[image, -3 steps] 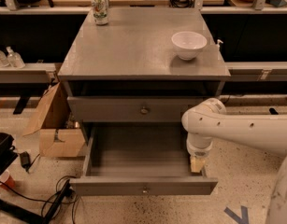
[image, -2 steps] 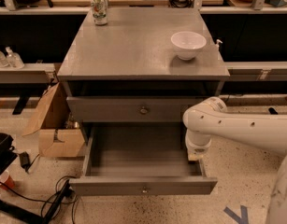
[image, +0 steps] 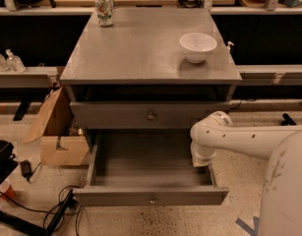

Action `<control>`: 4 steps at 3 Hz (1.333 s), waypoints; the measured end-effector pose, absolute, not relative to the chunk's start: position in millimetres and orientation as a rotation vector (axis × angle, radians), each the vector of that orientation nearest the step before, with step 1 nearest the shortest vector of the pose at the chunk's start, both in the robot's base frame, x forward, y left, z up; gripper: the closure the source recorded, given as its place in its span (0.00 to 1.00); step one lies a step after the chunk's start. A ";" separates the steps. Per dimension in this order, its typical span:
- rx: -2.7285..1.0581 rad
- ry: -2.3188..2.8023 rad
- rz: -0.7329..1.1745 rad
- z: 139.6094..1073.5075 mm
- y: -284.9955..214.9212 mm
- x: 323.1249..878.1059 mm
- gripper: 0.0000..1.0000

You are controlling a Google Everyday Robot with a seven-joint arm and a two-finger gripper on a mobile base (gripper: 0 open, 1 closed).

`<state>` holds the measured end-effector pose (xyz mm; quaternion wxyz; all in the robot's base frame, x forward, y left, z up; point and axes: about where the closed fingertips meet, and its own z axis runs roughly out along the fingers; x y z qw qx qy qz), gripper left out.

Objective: Open middle drawer

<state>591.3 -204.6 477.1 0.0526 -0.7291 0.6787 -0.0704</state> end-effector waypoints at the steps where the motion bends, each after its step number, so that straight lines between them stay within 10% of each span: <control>1: -2.217 2.064 -0.214 477.1 -204.6 591.3 1.00; 4: -2.272 1.956 -0.021 388.2 -168.4 585.0 1.00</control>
Offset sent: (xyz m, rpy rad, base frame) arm -0.0005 0.0173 -0.0513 0.1396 0.0339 0.0205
